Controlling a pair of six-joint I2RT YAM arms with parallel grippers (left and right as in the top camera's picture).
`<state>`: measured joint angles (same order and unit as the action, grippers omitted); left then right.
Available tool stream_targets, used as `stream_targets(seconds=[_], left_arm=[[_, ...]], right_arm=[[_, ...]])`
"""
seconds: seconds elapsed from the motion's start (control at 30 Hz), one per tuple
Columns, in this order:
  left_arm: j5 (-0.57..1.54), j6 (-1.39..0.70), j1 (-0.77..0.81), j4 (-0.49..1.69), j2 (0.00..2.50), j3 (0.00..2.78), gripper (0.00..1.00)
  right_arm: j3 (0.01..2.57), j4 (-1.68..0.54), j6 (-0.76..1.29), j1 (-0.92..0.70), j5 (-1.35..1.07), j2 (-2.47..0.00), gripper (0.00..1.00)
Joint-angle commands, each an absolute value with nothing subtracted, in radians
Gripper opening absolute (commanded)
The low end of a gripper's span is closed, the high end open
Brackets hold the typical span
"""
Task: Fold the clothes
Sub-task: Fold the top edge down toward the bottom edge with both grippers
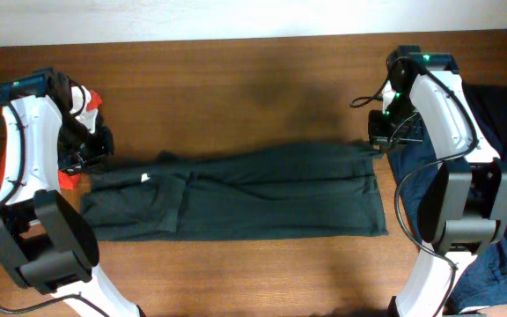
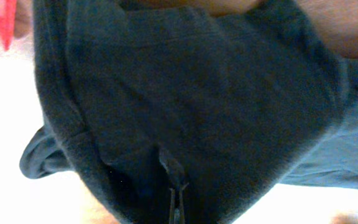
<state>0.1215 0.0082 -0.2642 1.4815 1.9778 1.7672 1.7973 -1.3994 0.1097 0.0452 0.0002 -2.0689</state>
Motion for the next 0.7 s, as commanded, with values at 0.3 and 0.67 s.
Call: stream_targets(seconds=[0.3,0.67], left_arm=[[-0.037,-0.097,-0.322,1.494,1.946,1.602,0.01],[-0.207,-0.213,-0.322,1.566,1.946,1.513,0.00]], right_arm=[[1.745,-1.613,0.147,0.092,0.087,-2.045,0.04],[1.517,-1.600,0.148,0.092,0.072,-2.045,0.04]])
